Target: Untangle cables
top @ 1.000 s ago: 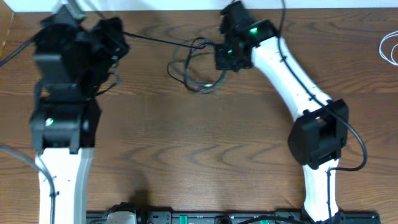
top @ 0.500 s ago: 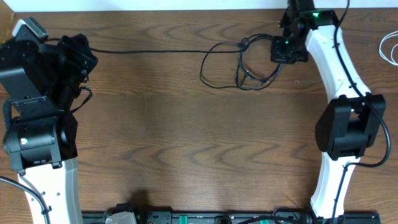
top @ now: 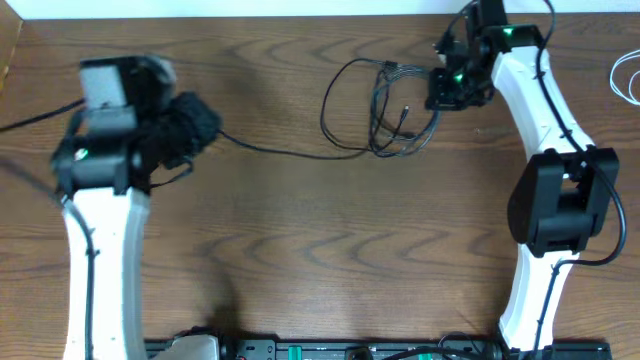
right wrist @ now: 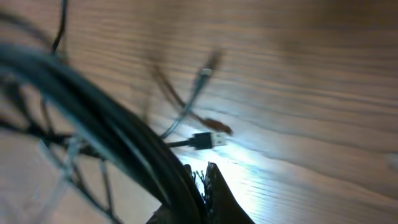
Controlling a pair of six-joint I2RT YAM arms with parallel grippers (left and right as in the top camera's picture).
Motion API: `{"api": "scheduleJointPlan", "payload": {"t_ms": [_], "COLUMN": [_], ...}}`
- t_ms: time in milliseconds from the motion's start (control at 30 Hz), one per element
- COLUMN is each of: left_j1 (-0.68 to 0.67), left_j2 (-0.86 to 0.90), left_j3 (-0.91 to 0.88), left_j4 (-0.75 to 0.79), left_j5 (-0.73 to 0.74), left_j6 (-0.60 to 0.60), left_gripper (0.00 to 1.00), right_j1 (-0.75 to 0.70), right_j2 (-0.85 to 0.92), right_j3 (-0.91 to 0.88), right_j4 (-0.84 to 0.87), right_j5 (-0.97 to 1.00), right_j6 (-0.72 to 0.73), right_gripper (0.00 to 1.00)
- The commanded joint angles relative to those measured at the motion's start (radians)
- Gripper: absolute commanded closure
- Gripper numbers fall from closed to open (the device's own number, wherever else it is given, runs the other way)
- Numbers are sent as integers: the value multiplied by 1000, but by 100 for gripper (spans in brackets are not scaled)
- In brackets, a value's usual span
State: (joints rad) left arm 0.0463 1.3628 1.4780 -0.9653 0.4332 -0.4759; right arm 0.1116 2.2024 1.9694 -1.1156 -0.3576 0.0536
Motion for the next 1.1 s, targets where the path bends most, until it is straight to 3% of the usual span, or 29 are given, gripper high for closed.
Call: {"api": "scheduleJointPlan", "payload": {"t_ms": [0, 100, 267, 633, 767, 933, 1067], "left_j1": [-77, -107, -109, -138, -185, -223, -229], "left_j2": [51, 100, 165, 227, 248, 297, 336], "left_j3": [10, 10, 10, 10, 10, 10, 10], "left_j4": [-28, -40, -36, 58, 153, 198, 268], "left_j5": [56, 34, 27, 75, 171, 191, 303], "left_j6": [92, 90, 71, 84, 173, 172, 173], "left_gripper": [92, 92, 54, 24, 23, 24, 24], "right_j1": [14, 13, 12, 43, 67, 90, 96], "right_j2": [6, 6, 0, -80, -183, -306, -374], "right_j3": [1, 1, 11, 26, 26, 26, 26], "right_j4": [1, 1, 2, -23, -32, -64, -80], "right_j5": [-38, -49, -138, -281, -282, -281, -281], "right_j6": [-26, -26, -55, -149, -160, -179, -183], "right_gripper": [99, 99, 99, 99, 99, 99, 99]}}
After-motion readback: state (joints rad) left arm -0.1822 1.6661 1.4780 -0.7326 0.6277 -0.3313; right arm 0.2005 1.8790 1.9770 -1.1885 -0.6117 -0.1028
